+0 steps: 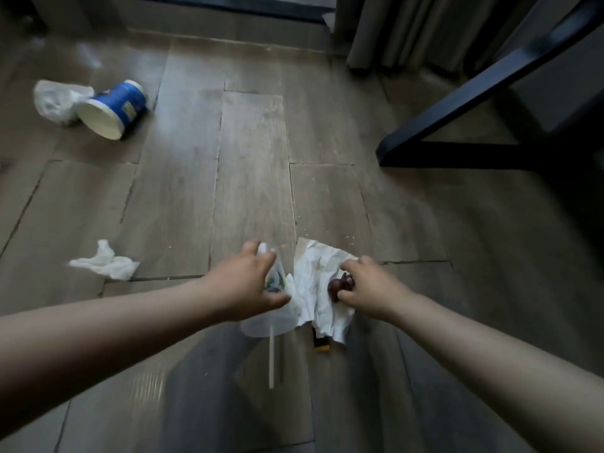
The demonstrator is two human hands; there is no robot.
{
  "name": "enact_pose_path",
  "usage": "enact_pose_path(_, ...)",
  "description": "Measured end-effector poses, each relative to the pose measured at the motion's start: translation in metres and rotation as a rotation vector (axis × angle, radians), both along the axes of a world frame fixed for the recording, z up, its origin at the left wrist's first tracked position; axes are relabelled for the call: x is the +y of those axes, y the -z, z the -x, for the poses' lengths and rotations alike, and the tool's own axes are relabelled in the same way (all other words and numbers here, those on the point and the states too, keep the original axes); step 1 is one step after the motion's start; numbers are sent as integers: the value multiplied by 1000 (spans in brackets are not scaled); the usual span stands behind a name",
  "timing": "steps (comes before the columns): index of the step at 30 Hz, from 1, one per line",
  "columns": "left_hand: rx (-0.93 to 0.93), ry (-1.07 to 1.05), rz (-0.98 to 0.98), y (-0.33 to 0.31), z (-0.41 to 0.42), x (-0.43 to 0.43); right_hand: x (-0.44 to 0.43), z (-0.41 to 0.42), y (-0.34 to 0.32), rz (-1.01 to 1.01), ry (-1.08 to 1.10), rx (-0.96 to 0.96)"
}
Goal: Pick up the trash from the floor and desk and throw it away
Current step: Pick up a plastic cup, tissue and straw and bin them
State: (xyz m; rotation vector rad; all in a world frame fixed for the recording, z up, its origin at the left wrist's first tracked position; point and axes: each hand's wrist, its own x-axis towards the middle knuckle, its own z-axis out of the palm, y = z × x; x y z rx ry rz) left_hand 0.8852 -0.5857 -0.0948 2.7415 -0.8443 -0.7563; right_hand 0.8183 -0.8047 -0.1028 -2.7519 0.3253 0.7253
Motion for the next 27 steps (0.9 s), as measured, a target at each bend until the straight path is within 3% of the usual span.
enact_pose_path(3, 23, -96, -3, 13, 4, -7, 5, 9, 6, -38, 82, -7)
enact_pose_path(9, 134, -274, 75, 38, 11, -17, 4, 14, 18, 25, 45, 29)
enact_pose_path(21, 74, -180, -57, 51, 2, 59, 11, 6, 38, 53, 38, -16)
enact_pose_path(27, 21, -195, -78, 55, 6, 55, -5, 13, 32, 94, 187, -117)
